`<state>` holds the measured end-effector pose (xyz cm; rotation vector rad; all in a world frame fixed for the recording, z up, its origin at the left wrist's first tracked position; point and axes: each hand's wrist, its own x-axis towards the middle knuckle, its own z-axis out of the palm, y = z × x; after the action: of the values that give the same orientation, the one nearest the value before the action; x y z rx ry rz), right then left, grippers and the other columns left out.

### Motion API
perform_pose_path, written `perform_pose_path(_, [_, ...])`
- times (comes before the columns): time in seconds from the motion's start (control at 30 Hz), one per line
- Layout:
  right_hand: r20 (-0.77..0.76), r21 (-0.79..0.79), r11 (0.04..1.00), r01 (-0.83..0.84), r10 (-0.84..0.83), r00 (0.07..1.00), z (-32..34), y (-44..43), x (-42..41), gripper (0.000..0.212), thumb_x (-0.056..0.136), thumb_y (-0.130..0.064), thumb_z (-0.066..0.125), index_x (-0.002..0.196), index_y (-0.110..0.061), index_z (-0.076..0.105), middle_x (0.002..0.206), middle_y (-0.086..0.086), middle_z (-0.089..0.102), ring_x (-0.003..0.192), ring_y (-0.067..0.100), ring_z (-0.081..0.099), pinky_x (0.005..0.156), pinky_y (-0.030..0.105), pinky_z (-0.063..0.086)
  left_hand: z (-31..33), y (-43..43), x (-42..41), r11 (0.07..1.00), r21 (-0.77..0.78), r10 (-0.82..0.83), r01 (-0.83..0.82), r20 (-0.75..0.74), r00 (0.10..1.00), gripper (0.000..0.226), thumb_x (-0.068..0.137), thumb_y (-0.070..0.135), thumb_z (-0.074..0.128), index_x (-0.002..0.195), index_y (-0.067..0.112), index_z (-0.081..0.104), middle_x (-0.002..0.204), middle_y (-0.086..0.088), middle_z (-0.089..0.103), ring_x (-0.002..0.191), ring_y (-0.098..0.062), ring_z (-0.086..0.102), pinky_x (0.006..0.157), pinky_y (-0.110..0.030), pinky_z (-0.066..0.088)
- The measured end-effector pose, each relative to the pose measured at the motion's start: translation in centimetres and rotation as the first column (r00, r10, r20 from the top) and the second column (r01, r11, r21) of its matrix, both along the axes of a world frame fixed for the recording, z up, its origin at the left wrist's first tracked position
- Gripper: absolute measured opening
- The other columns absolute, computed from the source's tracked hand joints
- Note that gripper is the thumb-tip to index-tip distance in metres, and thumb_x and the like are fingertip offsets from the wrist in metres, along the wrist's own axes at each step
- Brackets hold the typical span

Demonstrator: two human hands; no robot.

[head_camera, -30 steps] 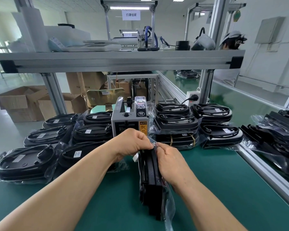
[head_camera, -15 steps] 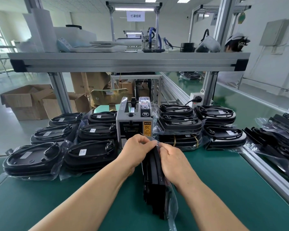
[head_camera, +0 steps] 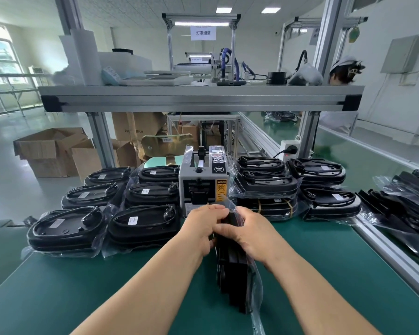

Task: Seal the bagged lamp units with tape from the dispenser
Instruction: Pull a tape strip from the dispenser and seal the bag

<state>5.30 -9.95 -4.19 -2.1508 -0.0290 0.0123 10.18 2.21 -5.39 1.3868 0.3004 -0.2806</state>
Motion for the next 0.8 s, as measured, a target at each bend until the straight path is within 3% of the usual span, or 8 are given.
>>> perform_pose_path(0.1, [-0.059,-0.027,0.999,-0.046,0.044,0.997,0.6,0.1,0.2,0.050,0.078,-0.038,0.081,0.118,-0.023,0.054,0.104,-0.007,0.064,0.091,0.010,0.061,0.079,0.025,0.053,0.1,0.0,-0.4,0.999,0.035,-0.035,0.033,0.042,0.999,0.010,0.094,0.016,0.065,0.090,0.024,0.069,0.071,0.004,0.064,0.053,-0.008,0.048,0.044,-0.019,0.040])
perform_pose_path(0.2, [-0.121,-0.151,0.982,-0.110,0.093,0.988,1.3,0.2,0.2,0.076,0.086,-0.030,0.064,0.153,-0.032,0.028,0.123,0.000,0.060,0.085,0.005,0.056,0.067,0.017,0.044,-0.6,0.5,-1.6,0.998,0.063,-0.032,0.023,0.141,0.990,0.011,0.096,0.017,0.062,0.101,0.024,0.070,0.078,0.005,0.065,0.059,-0.007,0.050,0.051,-0.019,0.046])
perform_pose_path(0.27, [-0.164,-0.223,0.963,-0.150,0.115,0.980,1.5,-0.1,0.0,0.075,0.090,-0.028,0.054,0.157,-0.034,0.019,0.126,0.002,0.057,0.084,0.004,0.055,0.066,0.017,0.041,-1.4,1.3,-2.8,0.988,0.152,-0.020,-0.016,0.234,0.972,0.010,0.095,0.023,0.062,0.104,0.025,0.067,0.083,0.005,0.066,0.064,-0.007,0.053,0.058,-0.021,0.047])
perform_pose_path(0.37, [-0.175,-0.171,0.967,-0.189,0.159,0.972,1.2,-1.3,-0.9,0.071,0.090,-0.024,0.050,0.155,-0.039,0.025,0.136,0.000,0.055,0.103,0.011,0.054,0.089,0.025,0.042,-2.6,3.0,-4.7,0.936,0.338,-0.017,-0.101,0.328,0.944,0.021,0.093,0.038,0.064,0.113,0.030,0.062,0.097,0.011,0.065,0.083,-0.005,0.060,0.071,-0.021,0.045])
perform_pose_path(0.47, [-0.206,0.051,0.954,-0.296,0.300,0.932,1.5,-2.9,-2.1,0.065,0.087,-0.025,0.054,0.148,-0.039,0.038,0.131,-0.008,0.064,0.115,0.018,0.064,0.103,0.033,0.048,-3.2,5.2,-6.2,0.915,0.394,-0.052,-0.084,0.323,0.945,0.052,0.089,0.050,0.066,0.134,0.031,0.048,0.125,0.010,0.057,0.108,-0.006,0.058,0.084,-0.022,0.043])
perform_pose_path(0.57, [-0.182,0.332,0.846,-0.417,0.491,0.852,2.2,-3.3,-3.0,0.062,0.085,-0.025,0.053,0.146,-0.030,0.043,0.136,-0.007,0.063,0.124,0.021,0.061,0.110,0.041,0.044,-3.0,7.3,-7.6,0.959,0.220,-0.229,0.177,0.239,0.944,0.066,0.086,0.062,0.065,0.140,0.028,0.047,0.138,0.001,0.058,0.120,-0.015,0.056,0.103,-0.037,0.041])
perform_pose_path(0.63, [-0.162,0.487,0.760,-0.431,0.563,0.810,2.5,-2.9,-3.2,0.057,0.088,-0.020,0.054,0.144,-0.030,0.048,0.140,0.003,0.060,0.133,0.039,0.050,0.115,0.057,0.032,-2.6,8.5,-8.5,0.942,-0.016,-0.319,0.336,0.271,0.908,0.057,0.086,0.056,0.064,0.131,0.020,0.060,0.133,-0.012,0.063,0.118,-0.024,0.058,0.103,-0.050,0.040])
perform_pose_path(0.8, [-0.155,0.694,0.661,-0.285,0.524,0.838,3.8,-0.1,-1.8,0.044,0.098,-0.031,0.058,0.140,-0.021,0.053,0.129,0.013,0.067,0.116,0.038,0.061,0.112,0.059,0.037,0.2,11.2,-8.6,0.979,-0.184,-0.028,0.090,0.317,0.948,0.059,0.073,0.043,0.078,0.117,0.004,0.069,0.118,-0.022,0.069,0.096,-0.029,0.066,0.089,-0.049,0.054])
